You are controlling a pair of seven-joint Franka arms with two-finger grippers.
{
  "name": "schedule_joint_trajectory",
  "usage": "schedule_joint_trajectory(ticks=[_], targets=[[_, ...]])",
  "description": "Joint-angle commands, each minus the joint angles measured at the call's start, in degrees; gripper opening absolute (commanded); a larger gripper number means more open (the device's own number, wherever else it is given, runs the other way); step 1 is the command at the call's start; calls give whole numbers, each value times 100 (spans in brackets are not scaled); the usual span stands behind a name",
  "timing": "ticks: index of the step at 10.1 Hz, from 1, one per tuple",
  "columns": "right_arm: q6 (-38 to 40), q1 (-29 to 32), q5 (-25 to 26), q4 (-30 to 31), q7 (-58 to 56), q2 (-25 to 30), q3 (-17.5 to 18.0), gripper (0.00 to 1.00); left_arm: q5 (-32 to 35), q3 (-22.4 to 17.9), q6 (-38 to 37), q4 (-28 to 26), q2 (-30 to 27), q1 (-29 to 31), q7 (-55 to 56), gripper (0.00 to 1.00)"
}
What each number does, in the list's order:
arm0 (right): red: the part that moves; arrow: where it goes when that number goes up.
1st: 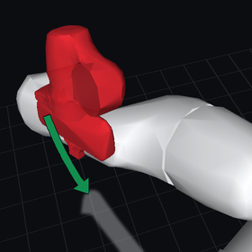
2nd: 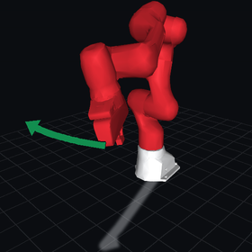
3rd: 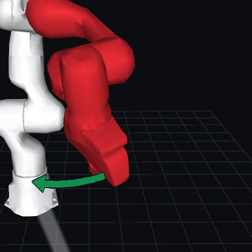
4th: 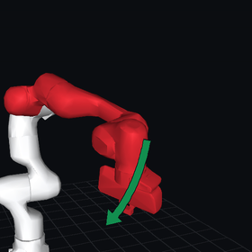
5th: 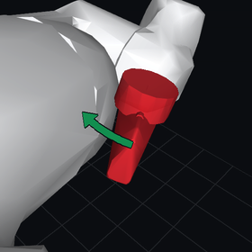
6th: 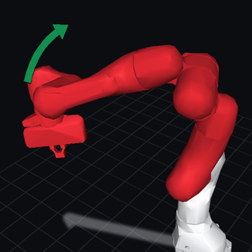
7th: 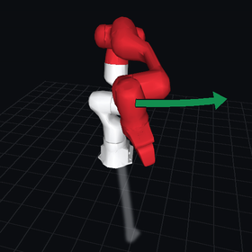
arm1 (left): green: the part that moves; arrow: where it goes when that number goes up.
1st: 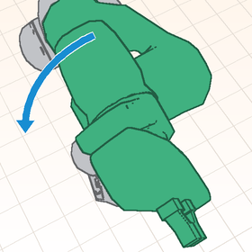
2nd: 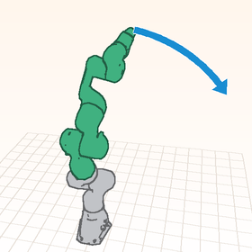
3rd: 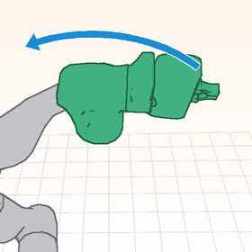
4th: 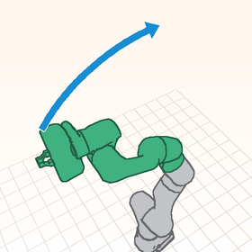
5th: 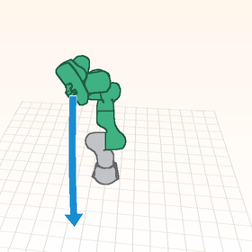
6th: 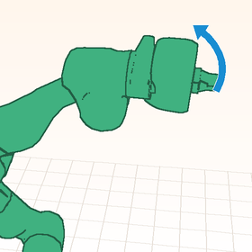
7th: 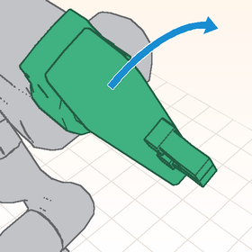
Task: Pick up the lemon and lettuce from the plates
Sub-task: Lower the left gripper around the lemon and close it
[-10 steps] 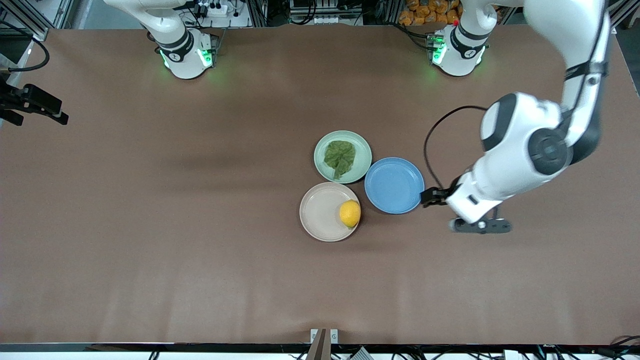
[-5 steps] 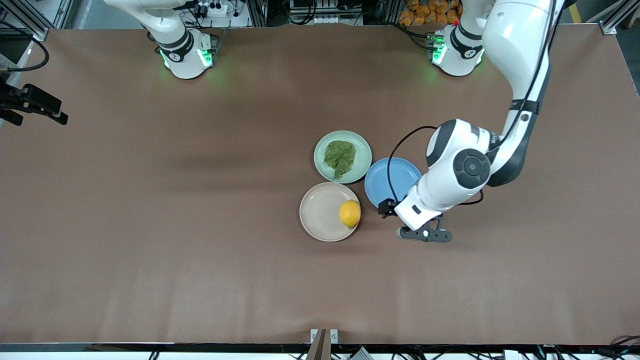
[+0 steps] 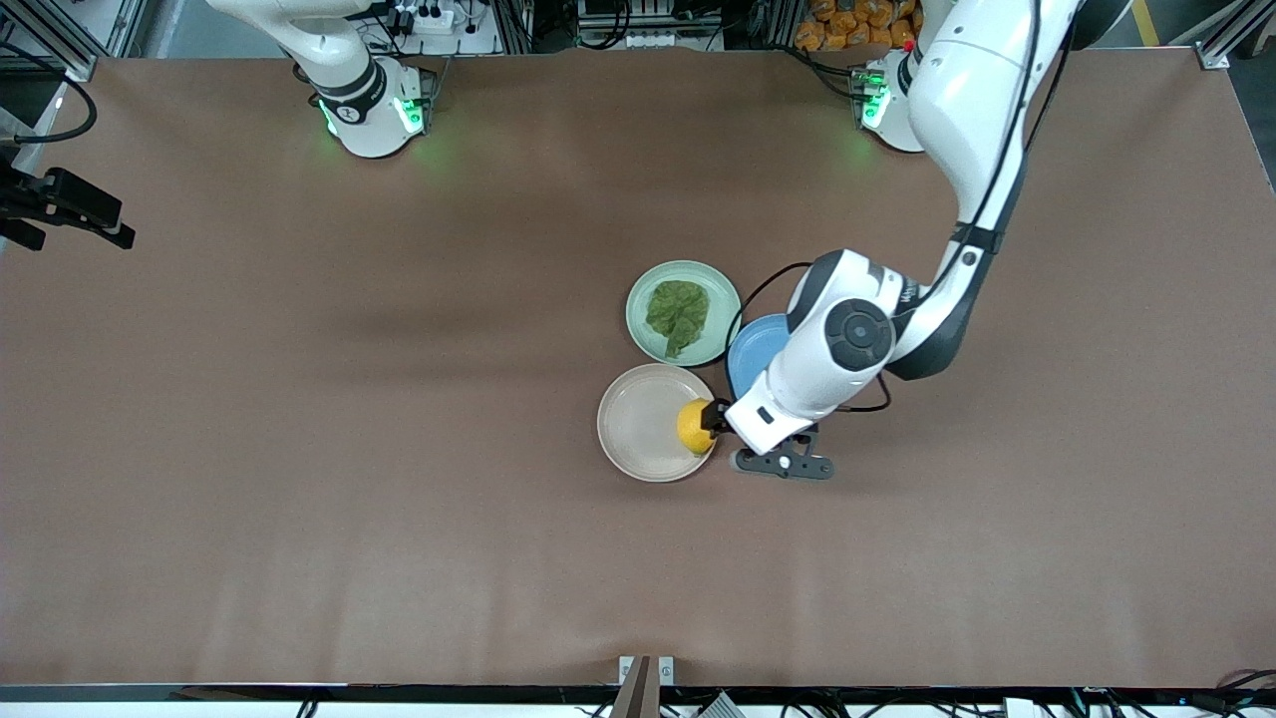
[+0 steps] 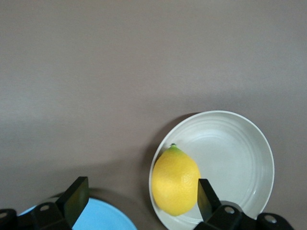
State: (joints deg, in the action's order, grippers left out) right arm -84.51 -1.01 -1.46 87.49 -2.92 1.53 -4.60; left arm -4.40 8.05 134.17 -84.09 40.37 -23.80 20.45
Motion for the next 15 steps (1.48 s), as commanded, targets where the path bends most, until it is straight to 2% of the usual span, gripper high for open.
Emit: schedule_joint_trajectory(ticks=[1,6,11,12,13,14,15], targets=[[13,31,5,40,-77,76,3,100,-88,-93,293,192,321,-264,125,100],[13,31,5,40,-77,93,3,100,-70,-102,645,200,726,-555,477,100],[13,22,5,40,-77,85,3,100,-61,-102,707,192,823,-564,530,100],[13,22,5,40,-77,85,3,100,-70,-93,707,192,823,-564,800,74],[13,22,5,40,-77,85,3,100,-87,-93,707,192,823,-564,1098,7],[13,22,5,40,-77,85,3,100,-88,-93,707,183,823,-564,1241,0],[13,22,-3,40,-77,85,3,100,-88,-93,707,183,823,-564,1286,0]])
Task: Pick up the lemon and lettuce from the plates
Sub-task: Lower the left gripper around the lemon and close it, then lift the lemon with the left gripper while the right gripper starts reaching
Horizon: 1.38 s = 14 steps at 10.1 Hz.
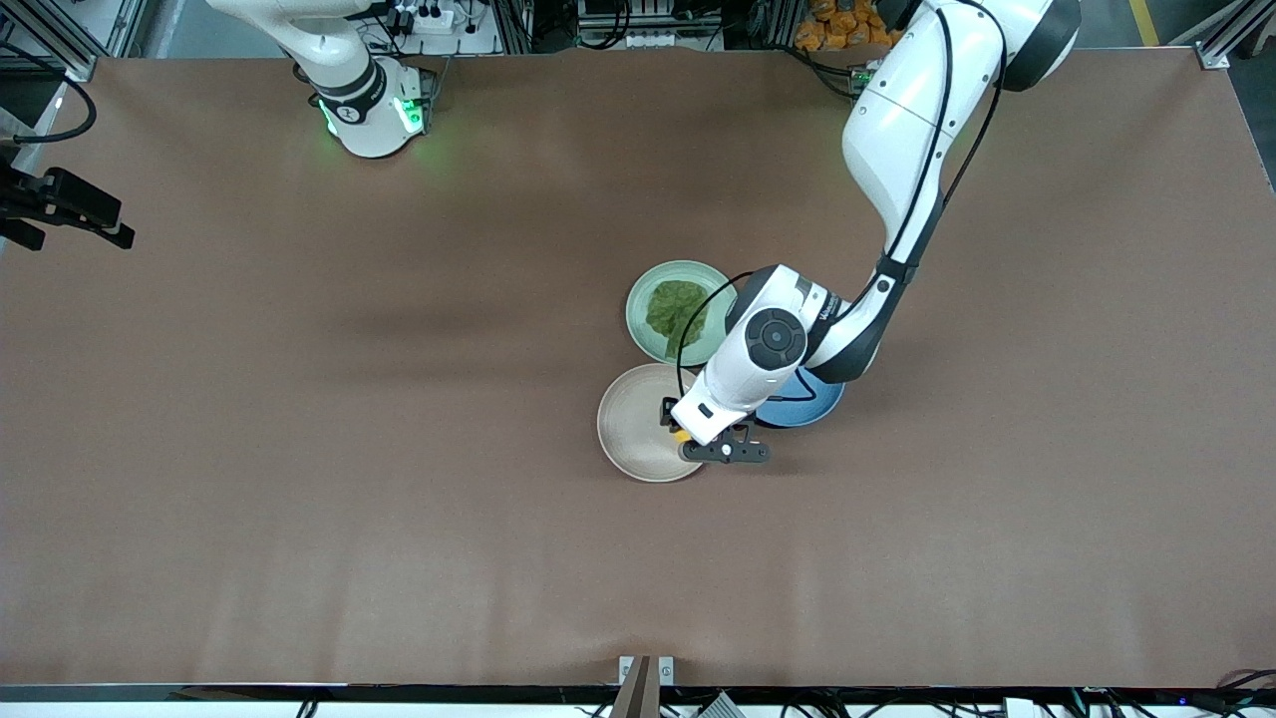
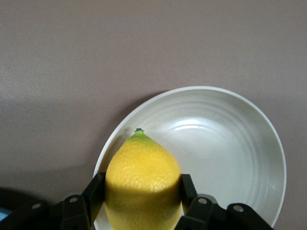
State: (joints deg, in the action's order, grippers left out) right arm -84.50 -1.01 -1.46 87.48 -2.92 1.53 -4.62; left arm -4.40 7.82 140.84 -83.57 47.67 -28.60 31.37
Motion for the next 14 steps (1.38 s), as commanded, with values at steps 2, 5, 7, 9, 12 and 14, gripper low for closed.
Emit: schedule_joint_trajectory(ticks=[2,5,7,9,12,14], targets=[[-5,-5,-3,41,-16,67,14,100,-53,-70,31,131,33,-84,202,0],[4,-5,-3,41,-24,67,14,100,-44,-70,-143,96,-213,12,202,0],[4,-5,-3,41,-24,67,14,100,-44,-70,-538,87,-476,126,202,0],[4,-5,-3,50,-24,67,14,100,-35,-78,-1074,69,-810,398,194,0],[13,-5,-3,50,-24,67,14,100,-26,-78,-1654,69,-1206,942,150,0],[13,-22,-3,50,-7,58,22,100,70,-70,-2112,61,-1347,1557,-322,0]])
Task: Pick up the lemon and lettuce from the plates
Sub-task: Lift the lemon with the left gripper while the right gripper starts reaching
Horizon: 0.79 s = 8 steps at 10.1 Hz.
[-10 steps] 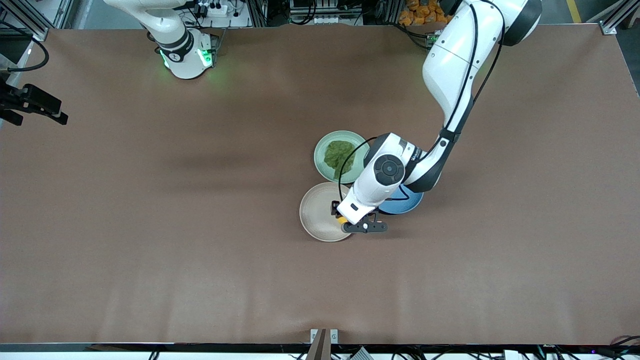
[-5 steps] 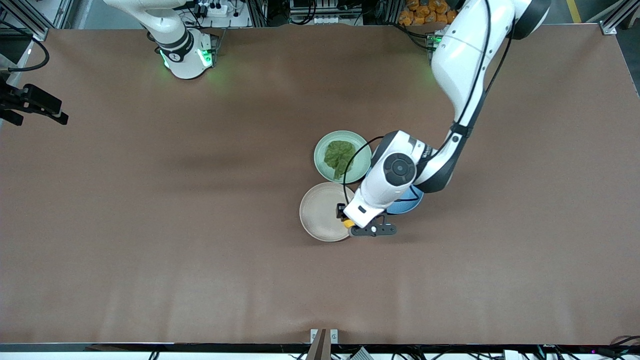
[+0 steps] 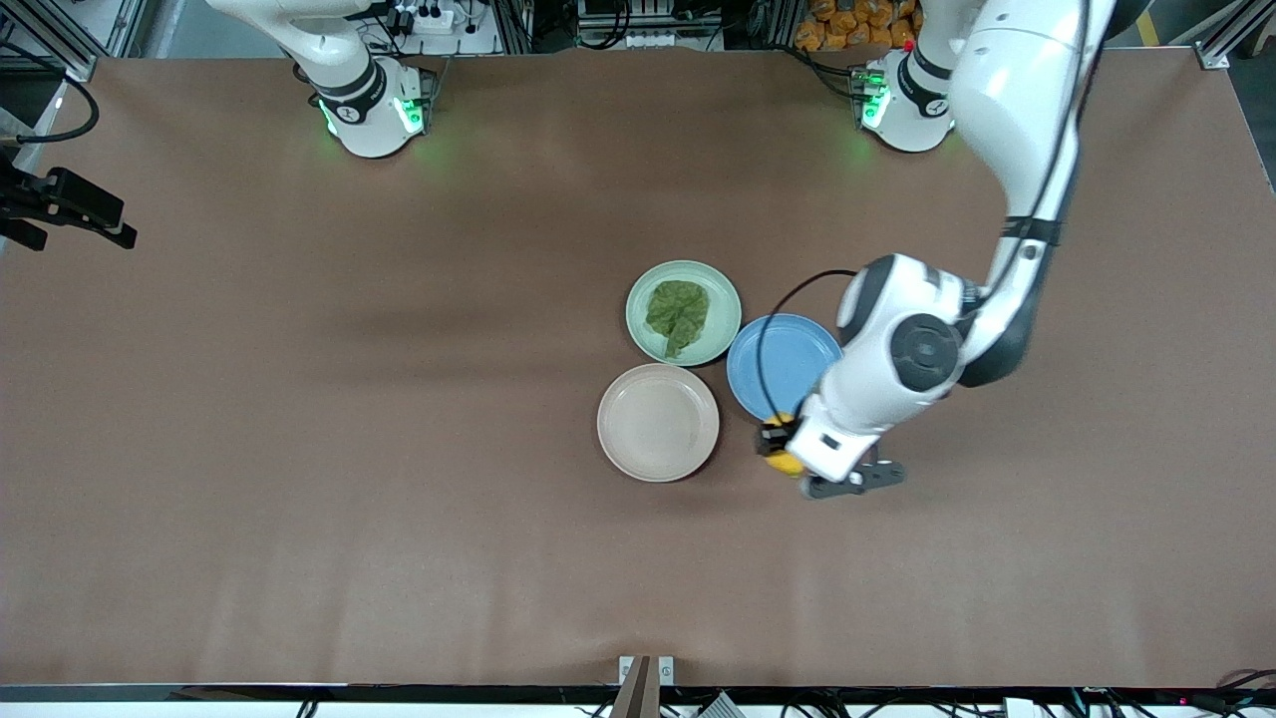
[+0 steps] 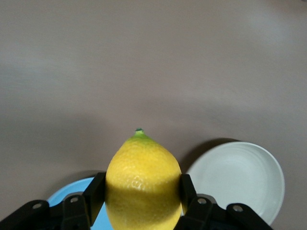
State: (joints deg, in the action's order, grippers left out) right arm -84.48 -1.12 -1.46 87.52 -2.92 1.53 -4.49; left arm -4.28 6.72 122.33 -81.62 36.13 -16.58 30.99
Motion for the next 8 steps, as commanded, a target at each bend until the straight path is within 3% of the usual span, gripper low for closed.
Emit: schedule_joint_trajectory(ticks=[1,4,8], targets=[[20,-20,-38,46,2,58,27,100,59,40,-384,-179,-255,583,-513,0],[169,-387,-65,37,325,50,54,100,68,40,-508,-398,-422,1217,-1356,0],[134,-1564,-74,37,1897,-135,54,100,375,40,-500,-811,-467,1544,-1904,0]])
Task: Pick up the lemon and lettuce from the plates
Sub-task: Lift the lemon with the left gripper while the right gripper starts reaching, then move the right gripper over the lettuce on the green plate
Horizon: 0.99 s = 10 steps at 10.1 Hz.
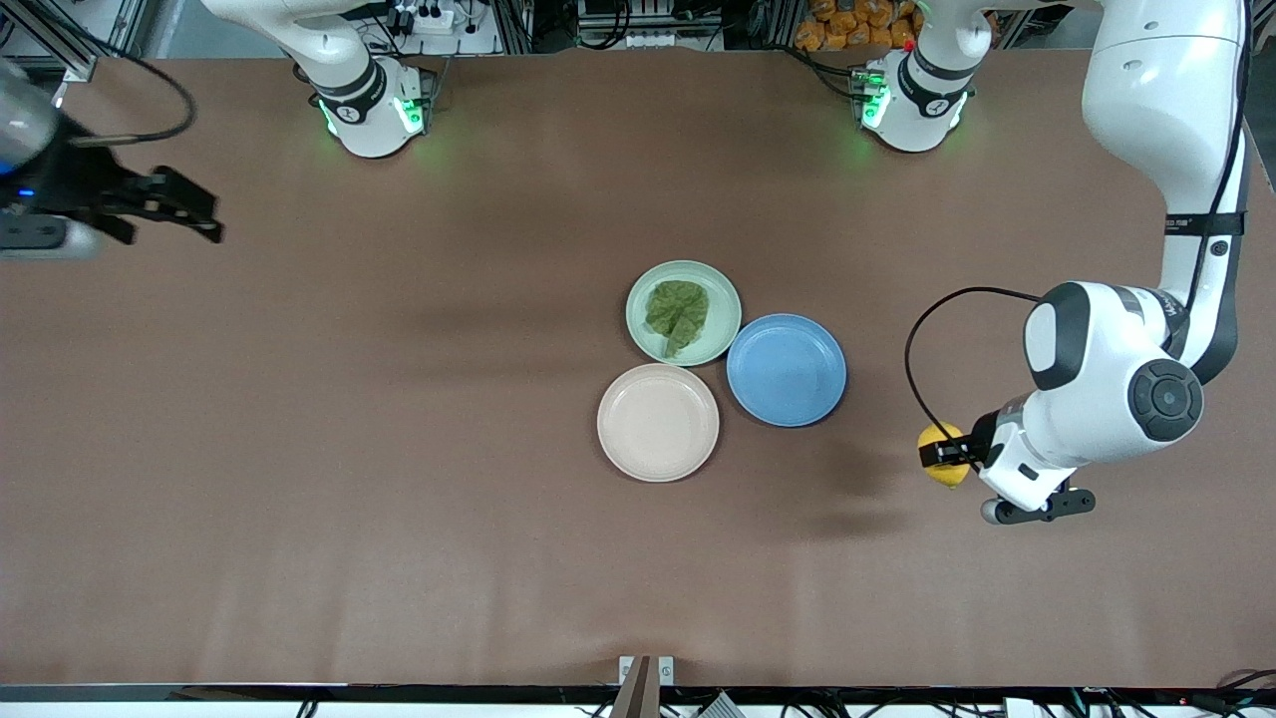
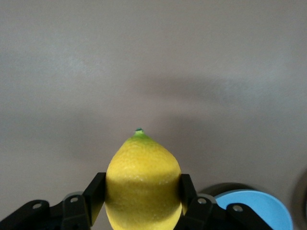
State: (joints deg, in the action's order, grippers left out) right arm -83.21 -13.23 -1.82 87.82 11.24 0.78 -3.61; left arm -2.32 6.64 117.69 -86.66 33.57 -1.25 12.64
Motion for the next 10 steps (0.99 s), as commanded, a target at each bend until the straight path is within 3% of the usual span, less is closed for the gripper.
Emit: schedule_joint_trajectory(ticks=[1,3,6,10], targets=[[-28,-590,-37,7,719,-165,-34,100,196,48,-10,-499,-202,2,-69,0],[-46,-1143,-37,7,1254,-358,-34,100,450,57,200,-851,-202,-33,-60,0],[-702,-2154,-37,7,2580,-981,-34,100,583,57,990,-1501,-185,-51,-43,0],[-1950,-3227,-37,7,3925,-1947,-34,100,847,57,1063,-1617,-9,2,-60,0]])
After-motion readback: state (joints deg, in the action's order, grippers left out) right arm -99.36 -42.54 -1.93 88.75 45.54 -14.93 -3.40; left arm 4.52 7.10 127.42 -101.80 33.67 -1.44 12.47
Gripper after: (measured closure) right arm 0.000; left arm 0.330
